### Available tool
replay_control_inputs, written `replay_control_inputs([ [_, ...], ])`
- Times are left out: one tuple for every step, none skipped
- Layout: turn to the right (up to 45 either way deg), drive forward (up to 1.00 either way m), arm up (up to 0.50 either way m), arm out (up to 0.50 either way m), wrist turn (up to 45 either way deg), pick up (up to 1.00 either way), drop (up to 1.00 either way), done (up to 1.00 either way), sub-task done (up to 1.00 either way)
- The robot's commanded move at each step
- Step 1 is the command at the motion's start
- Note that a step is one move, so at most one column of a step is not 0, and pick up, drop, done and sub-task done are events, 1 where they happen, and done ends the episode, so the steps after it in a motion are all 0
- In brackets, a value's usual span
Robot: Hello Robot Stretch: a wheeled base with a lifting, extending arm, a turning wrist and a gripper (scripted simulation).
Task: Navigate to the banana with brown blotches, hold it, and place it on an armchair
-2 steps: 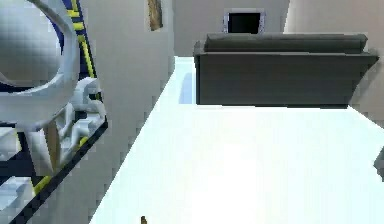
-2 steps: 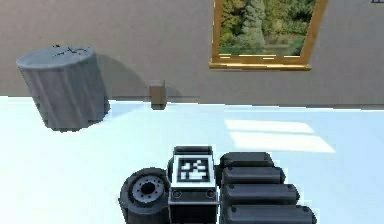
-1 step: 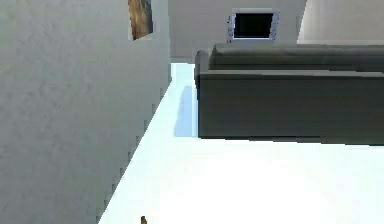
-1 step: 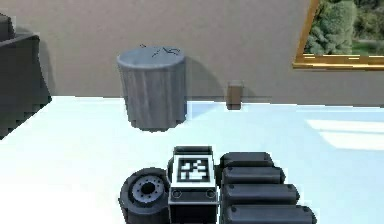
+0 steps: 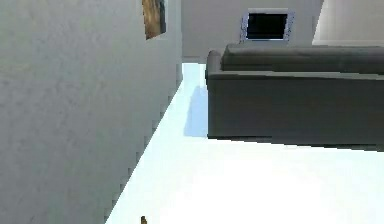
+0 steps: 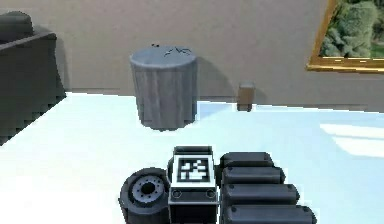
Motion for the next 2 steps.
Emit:
replay_control_inputs([
  [0.0,1.00,0.00,0.00,0.0,0.00,0.00,0.00,0.00],
  [0.0,1.00,0.00,0.00,0.0,0.00,0.00,0.00,0.00],
])
